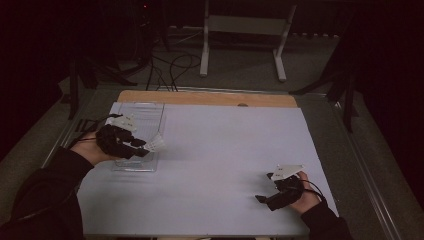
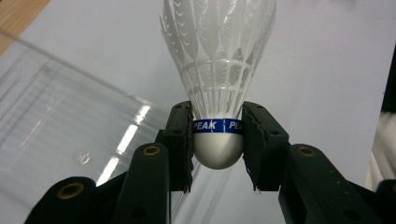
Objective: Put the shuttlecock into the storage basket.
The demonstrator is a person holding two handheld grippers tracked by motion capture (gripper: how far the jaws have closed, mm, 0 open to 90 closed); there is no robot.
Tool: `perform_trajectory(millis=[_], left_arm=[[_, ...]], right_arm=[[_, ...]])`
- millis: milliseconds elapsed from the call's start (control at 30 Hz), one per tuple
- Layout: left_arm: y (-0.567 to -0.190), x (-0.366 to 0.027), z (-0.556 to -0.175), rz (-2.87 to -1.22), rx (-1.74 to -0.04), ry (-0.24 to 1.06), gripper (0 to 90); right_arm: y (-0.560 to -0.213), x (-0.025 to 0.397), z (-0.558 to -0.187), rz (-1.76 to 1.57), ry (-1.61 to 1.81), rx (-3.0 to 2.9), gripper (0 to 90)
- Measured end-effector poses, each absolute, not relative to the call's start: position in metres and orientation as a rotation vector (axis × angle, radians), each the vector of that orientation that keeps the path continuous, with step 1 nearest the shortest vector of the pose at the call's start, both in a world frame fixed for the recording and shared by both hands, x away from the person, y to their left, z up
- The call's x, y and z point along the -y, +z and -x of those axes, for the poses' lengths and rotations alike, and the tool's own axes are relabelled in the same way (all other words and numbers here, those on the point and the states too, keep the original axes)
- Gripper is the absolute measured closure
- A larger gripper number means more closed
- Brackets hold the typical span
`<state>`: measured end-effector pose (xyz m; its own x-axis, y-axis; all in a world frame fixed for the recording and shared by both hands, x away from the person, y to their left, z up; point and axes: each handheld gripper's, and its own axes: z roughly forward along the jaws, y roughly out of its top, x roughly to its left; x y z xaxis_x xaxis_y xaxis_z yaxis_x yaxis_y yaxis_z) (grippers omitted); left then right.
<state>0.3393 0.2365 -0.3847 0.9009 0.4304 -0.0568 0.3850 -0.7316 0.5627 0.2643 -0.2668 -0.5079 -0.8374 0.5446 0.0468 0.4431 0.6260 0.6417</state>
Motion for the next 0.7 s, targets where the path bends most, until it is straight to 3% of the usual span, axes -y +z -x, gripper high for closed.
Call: perform_trajectory(millis=[700], left_arm=[[-0.385,-0.283,-0.349,-2.406,-0.784,0.132,65.6]], right_arm=[[-0.515,0.277,-0.253,-0.902,1.014,-2.598,12.2]])
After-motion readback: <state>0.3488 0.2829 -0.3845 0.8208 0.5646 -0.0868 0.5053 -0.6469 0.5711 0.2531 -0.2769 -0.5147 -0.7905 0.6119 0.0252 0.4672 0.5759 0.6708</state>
